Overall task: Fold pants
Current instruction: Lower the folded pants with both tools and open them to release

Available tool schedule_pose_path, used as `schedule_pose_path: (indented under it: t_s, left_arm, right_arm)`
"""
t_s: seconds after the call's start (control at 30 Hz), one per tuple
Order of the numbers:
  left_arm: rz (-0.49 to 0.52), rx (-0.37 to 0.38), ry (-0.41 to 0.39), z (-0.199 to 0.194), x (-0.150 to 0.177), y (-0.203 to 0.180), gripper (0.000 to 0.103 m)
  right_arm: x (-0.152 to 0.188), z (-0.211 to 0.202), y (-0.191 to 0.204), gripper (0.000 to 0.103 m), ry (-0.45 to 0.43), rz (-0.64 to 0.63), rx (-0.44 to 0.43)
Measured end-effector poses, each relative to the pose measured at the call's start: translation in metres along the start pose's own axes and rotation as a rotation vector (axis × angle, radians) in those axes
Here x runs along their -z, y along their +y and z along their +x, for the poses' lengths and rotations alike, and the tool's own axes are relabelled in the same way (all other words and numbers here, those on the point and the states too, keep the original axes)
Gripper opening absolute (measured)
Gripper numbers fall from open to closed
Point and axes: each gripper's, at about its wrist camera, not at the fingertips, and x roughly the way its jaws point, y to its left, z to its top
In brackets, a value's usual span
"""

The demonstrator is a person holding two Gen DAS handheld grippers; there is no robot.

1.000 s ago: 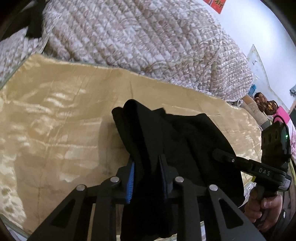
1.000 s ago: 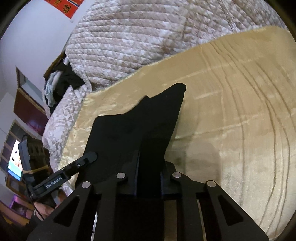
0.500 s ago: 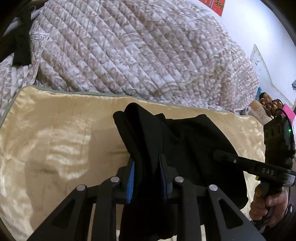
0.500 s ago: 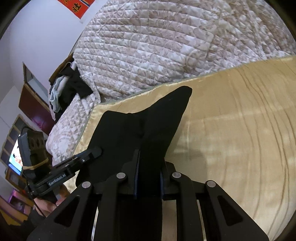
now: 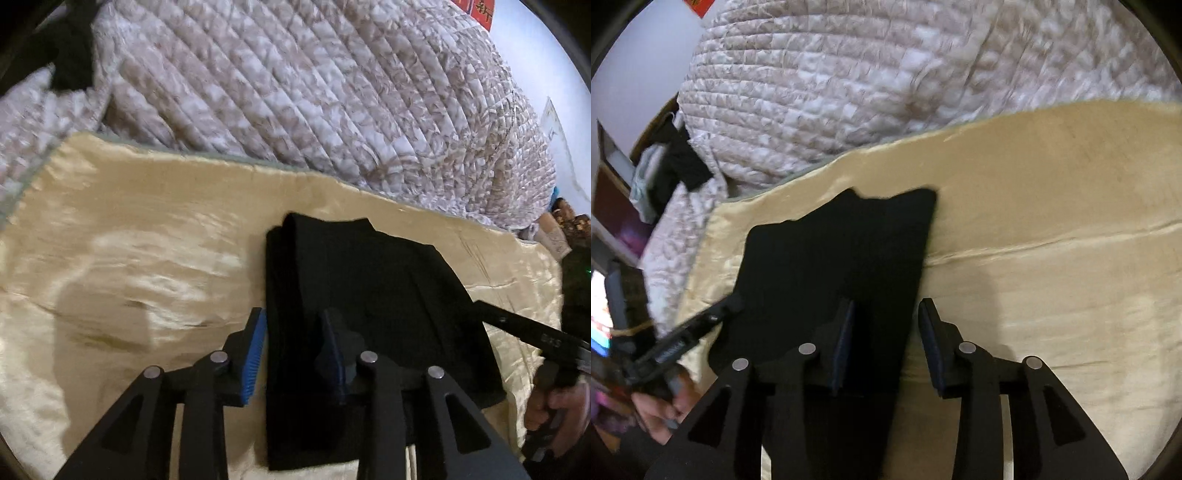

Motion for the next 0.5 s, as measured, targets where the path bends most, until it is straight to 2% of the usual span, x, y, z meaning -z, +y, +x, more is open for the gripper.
schedule_pose_path:
  t_s: [0.1, 0.2, 0.23, 0.27, 0.4, 0.5]
  left_arm:
    - [0.047, -0.017, -0.061, -0.027, 0.007, -0.016, 0.034]
    - [0.1, -0.01, -0.084, -0.043, 0.018, -0.035, 0.034]
    - [0.113, -0.004, -0.082, -0.045, 0.023, -0.04, 0.034]
    - [0.125, 0.005, -0.072, -0.046, 0.029, -0.045, 0.034]
    - [0.166, -0.017, -0.007, -0.032, 0.054, -0.051, 0.034]
    - [0.196, -0.022, -0.027, -0.032, 0.06, -0.052, 0.035]
  right_arm:
    - [0.007, -0.022, 0.018, 0.036, -0.058, -0.086, 0.068]
    - [0.025, -0.034, 0.046, 0.033, -0.084, -0.202, 0.081]
    - [0.03, -0.035, 0.052, 0.026, -0.086, -0.229, 0.081]
    - [0.039, -0.035, 0.061, 0.023, -0.083, -0.266, 0.084]
    - [0.064, -0.02, 0.076, 0.021, -0.031, -0.342, 0.093]
    - [0.078, -0.016, 0.08, 0.021, -0.037, -0.402, 0.131]
